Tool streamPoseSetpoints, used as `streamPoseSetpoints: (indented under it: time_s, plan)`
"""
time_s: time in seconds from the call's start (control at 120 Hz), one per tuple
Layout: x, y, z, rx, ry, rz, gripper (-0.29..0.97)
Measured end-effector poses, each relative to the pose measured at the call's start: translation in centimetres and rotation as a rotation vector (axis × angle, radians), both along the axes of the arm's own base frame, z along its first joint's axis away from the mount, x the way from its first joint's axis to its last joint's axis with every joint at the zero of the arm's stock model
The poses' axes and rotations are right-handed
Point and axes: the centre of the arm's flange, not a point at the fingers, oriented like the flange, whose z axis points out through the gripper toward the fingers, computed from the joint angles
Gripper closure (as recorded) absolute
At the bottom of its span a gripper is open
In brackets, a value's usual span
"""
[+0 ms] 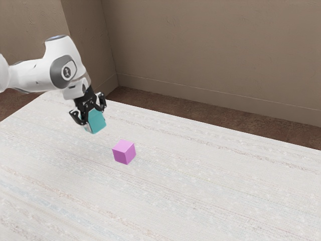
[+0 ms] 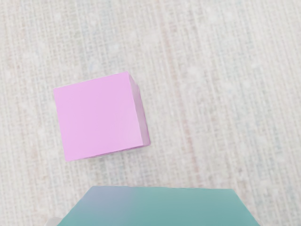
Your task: Pick up the blue block with one arm, and put the blue block on the pink block with one arm
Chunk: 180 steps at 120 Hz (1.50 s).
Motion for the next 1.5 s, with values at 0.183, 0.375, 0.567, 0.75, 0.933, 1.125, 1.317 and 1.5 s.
streamPoseSetpoints:
  time_s: [0.183, 0.375, 0.567, 0.75, 0.933, 1.125, 1.317, 1.5]
  plan:
    - [0.6, -4.4, -0.1, -0.019, 0.028, 0.024, 0.32]
    - [2.4, -5.9, -1.7, -0.033, 0.058, 0.102, 0.32]
    - [4.9, -6.8, -4.7, -0.050, 0.091, 0.165, 0.32]
    - [5.3, -7.7, -6.2, -0.050, 0.118, 0.205, 0.32]
    - [4.8, -8.2, -7.2, -0.014, 0.143, 0.215, 0.32]
    - [4.8, -8.3, -6.7, 0.060, 0.132, 0.199, 0.32]
    - [5.1, -9.4, -7.1, 0.096, 0.132, 0.181, 0.32]
    - [5.1, -9.9, -7.3, 0.104, 0.133, 0.182, 0.16]
